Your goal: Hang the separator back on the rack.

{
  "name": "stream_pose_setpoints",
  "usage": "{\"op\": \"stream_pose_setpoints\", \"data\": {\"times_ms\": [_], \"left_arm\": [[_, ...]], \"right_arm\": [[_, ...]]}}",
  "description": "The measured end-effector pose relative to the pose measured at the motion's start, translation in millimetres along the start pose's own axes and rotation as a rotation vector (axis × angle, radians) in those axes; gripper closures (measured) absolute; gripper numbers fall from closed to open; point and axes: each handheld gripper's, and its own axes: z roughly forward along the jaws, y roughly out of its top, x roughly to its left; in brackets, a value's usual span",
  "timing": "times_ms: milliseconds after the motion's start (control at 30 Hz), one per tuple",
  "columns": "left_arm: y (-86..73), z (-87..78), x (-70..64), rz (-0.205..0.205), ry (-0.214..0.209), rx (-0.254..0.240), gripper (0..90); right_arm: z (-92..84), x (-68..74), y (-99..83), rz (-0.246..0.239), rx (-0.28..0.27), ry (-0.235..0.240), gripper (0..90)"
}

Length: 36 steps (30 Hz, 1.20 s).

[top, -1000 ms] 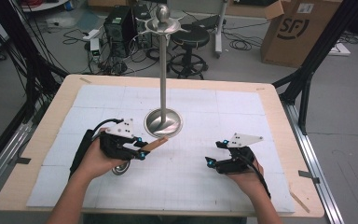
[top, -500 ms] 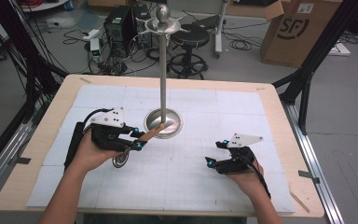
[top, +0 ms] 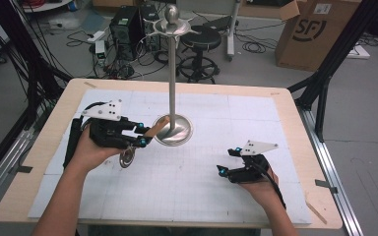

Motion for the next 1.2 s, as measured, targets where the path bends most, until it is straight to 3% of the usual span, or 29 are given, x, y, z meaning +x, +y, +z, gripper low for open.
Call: {"op": "stream_pose_setpoints", "data": {"times_ms": [733, 1200], "left_arm": [[37.5, -33.7, 17.6, 0.02, 0.031, -0.103, 67.6], [65.7, -51.1, 29.5, 0.032, 0.078, -0.163, 67.6]], "right_arm": [[0.3, 0.0, 0.0, 0.002, 0.0, 0.0, 24.2], [-0.6, 0.8, 0.4, 0.001, -0.009, 0.002, 24.2]]}}
